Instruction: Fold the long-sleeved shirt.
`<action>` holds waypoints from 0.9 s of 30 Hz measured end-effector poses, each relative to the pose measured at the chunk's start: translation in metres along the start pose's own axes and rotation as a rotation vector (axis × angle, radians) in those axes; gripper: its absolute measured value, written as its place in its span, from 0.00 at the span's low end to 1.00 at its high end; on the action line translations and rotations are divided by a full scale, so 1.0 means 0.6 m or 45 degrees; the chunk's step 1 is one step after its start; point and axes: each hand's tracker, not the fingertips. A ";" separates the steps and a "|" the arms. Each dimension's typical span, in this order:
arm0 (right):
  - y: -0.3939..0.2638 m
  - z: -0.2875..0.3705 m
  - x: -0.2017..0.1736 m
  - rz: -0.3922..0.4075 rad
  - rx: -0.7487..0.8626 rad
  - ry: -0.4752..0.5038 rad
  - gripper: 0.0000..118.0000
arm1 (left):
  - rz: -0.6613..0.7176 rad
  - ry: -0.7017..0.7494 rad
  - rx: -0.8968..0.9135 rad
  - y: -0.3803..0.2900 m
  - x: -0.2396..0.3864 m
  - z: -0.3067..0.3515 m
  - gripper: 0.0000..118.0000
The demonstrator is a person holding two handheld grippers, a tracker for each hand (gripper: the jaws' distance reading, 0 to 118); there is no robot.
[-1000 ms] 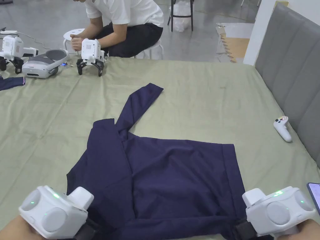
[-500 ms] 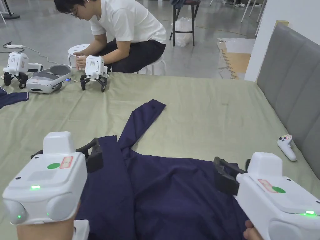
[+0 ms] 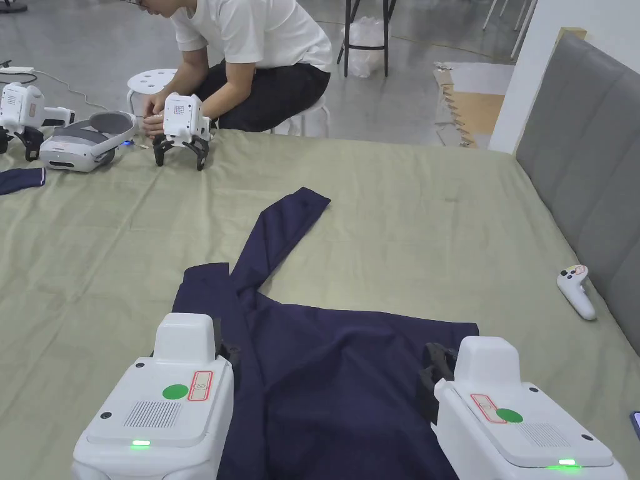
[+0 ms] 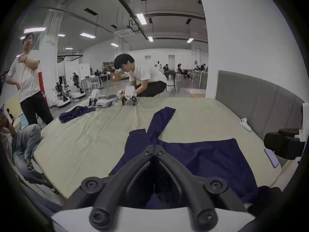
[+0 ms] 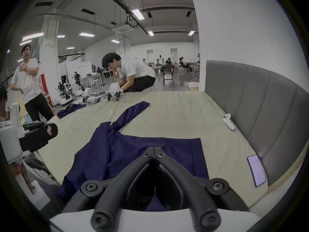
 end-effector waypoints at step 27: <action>0.073 -0.172 -0.011 0.051 -0.029 -0.003 0.00 | -0.129 -0.123 -0.574 0.311 0.029 -0.830 0.88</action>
